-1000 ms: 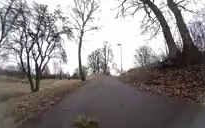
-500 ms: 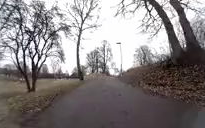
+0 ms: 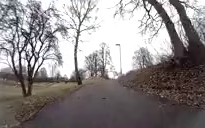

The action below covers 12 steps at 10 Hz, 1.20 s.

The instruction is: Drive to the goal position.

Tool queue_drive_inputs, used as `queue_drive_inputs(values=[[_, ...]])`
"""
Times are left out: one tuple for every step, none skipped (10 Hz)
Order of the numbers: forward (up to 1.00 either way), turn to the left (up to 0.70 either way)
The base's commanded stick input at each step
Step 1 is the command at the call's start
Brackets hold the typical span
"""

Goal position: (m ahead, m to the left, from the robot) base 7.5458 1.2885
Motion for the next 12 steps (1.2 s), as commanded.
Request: queue_drive_inputs(values=[[1.0, 0.0], [1.0, 0.0], [1.0, 0.0], [1.0, 0.0], [1.0, 0.0], [1.0, 0.0], [1.0, 0.0], [1.0, 0.0], [1.0, 0.0], [1.0, 0.0], [1.0, 0.0], [1.0, 0.0]])
